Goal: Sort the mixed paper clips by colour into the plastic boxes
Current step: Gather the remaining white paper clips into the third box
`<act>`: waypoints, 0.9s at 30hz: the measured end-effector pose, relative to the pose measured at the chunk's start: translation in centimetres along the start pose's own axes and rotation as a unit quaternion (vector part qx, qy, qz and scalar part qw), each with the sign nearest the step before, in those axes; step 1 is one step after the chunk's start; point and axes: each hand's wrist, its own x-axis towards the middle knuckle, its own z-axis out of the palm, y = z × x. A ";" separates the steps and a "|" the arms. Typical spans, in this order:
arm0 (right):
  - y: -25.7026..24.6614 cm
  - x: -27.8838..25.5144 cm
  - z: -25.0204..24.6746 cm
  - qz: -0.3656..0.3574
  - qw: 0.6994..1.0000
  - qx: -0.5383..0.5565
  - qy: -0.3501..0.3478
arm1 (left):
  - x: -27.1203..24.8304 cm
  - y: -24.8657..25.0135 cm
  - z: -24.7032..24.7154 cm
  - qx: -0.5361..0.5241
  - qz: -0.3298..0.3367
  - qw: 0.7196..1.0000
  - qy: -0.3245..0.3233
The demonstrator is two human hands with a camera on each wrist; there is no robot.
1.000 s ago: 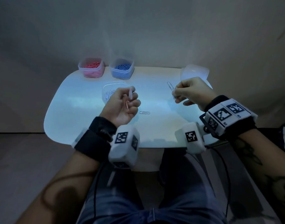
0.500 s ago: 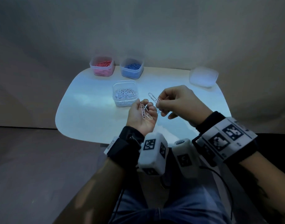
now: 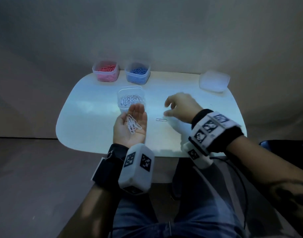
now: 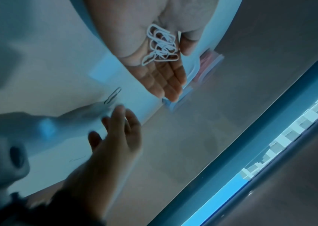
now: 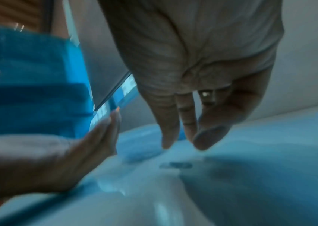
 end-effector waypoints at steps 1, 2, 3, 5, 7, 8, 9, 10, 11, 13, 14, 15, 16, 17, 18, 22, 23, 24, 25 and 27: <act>-0.4 0.4 0.8 -0.001 0.998 -0.046 -0.045 | -0.2 0.3 -0.2 -0.003 0.005 1.000 0.012; -0.9 0.8 1.4 0.000 0.995 -0.066 -0.071 | -0.3 0.5 -0.4 -0.008 0.005 1.000 0.024; -1.4 1.2 1.9 0.000 0.994 -0.082 -0.078 | -0.4 0.7 -0.6 -0.015 -0.002 0.999 0.034; -2.3 1.8 2.2 -0.001 0.990 -0.113 -0.081 | -0.5 1.0 -1.0 -0.020 -0.031 0.998 0.042; -3.0 1.8 2.1 0.008 0.987 -0.132 -0.087 | -0.6 1.3 -1.0 -0.009 -0.047 0.998 0.035; -3.2 1.6 2.0 0.011 0.987 -0.137 -0.089 | -0.7 1.4 -0.9 -0.006 -0.047 0.998 0.032; -3.3 1.3 2.1 0.021 0.986 -0.137 -0.090 | -0.7 1.5 -0.8 -0.007 -0.046 0.998 0.030; -3.2 1.1 2.2 0.029 0.985 -0.138 -0.096 | -0.7 1.5 -0.6 -0.011 -0.044 0.999 0.029; -3.1 0.9 2.4 0.028 0.986 -0.134 -0.098 | -0.7 1.5 -0.4 -0.014 -0.043 0.999 0.028; -2.7 0.7 2.4 0.024 0.993 -0.085 -0.084 | -0.5 1.6 0.0 -0.005 -0.042 0.999 0.031; -2.5 0.7 2.1 0.024 0.998 -0.024 -0.056 | -0.3 1.8 0.1 -0.001 -0.040 0.999 0.032; -2.3 0.8 1.6 0.030 0.997 0.066 -0.015 | -0.1 2.0 0.1 -0.006 -0.039 0.999 0.032; -2.4 0.6 0.9 0.040 0.984 0.173 0.029 | 0.1 2.3 0.1 -0.019 -0.041 0.998 0.032; -2.5 0.6 0.2 0.047 0.958 0.273 0.076 | 0.1 2.6 0.1 -0.036 -0.043 0.998 0.030; -2.8 0.6 -0.4 0.039 0.933 0.340 0.112 | 0.1 2.9 0.1 -0.048 -0.044 0.997 0.028; -6.1 1.9 -0.3 -0.029 0.934 0.336 0.114 | -0.3 3.0 0.2 -0.045 -0.040 0.998 0.021; -7.0 2.5 0.4 -0.039 0.948 0.298 0.104 | -0.4 3.0 0.2 -0.041 -0.039 0.998 0.020; -7.6 3.1 1.1 -0.049 0.960 0.257 0.102 | -0.6 3.0 0.3 -0.039 -0.036 0.998 0.021; -8.1 3.4 1.7 -0.047 0.973 0.206 0.095 | -0.6 3.2 0.3 -0.036 -0.030 0.999 0.025; -8.3 3.7 2.1 -0.035 0.988 0.131 0.073 | -0.7 3.6 0.4 -0.030 -0.021 0.999 0.030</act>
